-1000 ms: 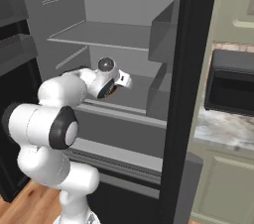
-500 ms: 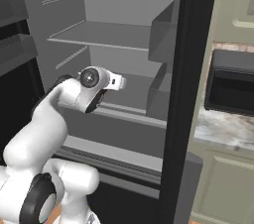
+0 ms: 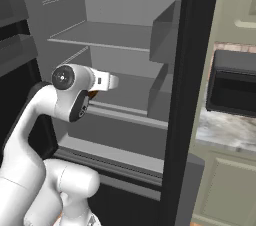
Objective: Retrieve the apple and banana from the fridge and place them into the bowl on the dining table.
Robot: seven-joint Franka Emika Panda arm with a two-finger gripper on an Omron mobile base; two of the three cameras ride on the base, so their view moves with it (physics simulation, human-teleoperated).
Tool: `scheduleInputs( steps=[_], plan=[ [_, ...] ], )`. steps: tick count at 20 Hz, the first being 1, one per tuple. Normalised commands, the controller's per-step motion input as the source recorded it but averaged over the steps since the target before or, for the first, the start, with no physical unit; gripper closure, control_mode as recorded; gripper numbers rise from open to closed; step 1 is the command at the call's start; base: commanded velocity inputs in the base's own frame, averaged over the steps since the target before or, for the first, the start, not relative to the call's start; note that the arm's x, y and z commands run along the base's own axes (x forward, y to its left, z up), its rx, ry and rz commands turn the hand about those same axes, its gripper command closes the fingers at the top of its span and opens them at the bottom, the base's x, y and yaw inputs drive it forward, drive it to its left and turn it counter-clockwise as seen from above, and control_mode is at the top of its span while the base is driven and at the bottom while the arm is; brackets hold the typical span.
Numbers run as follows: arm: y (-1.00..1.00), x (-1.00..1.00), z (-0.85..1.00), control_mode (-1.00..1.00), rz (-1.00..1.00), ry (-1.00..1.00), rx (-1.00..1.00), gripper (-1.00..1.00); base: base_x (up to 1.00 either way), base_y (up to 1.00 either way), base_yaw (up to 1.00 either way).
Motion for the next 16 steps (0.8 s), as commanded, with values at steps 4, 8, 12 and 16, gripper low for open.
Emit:
scheduleInputs(
  steps=[4,8,12,16],
  plan=[
    [0.07,-0.89,0.41,-1.0,0.0,0.14,-0.14,1.0,0.0,0.0,0.0],
    [0.04,-0.23,0.08,1.0,0.0,0.02,-0.04,1.0,-0.74,0.1,0.0],
    [0.0,0.0,0.0,1.0,0.0,0.0,0.0,1.0,-1.0,0.14,0.0],
    [0.0,0.0,0.0,1.0,0.0,0.0,0.0,1.0,-1.0,0.06,0.0]
  ],
)
